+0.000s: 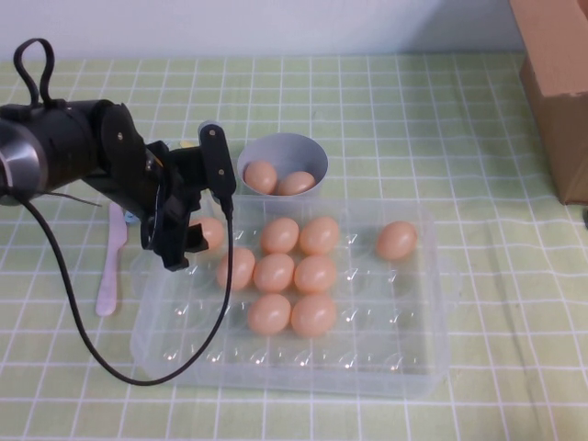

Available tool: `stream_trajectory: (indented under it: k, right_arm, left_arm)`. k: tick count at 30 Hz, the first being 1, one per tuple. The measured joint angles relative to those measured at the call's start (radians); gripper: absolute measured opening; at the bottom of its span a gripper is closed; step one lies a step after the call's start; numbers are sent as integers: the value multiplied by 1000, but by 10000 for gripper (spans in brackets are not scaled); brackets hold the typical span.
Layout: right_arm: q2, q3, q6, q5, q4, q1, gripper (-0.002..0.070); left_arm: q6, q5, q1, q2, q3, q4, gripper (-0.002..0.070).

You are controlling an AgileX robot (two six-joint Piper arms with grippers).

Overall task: Take an egg out of the egg box
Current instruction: Pick up the egg from the plastic box

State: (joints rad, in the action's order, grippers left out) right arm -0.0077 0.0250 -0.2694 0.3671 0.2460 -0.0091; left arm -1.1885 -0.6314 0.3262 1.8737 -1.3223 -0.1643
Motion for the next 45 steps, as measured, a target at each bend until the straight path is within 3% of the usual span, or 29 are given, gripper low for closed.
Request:
stream_trajectory:
  k: [30,35,45]
  right_arm:
    - [0,0,0,0,2,0,-17]
    - [0,0,0,0,2,0,-17]
    - [0,0,0,0,2,0,-17]
  left_arm:
    - [0,5,-2,109,-99,9,409]
    - [0,3,-2,109,-99,9,368]
    - [0,-19,-2,109,-102,9,367]
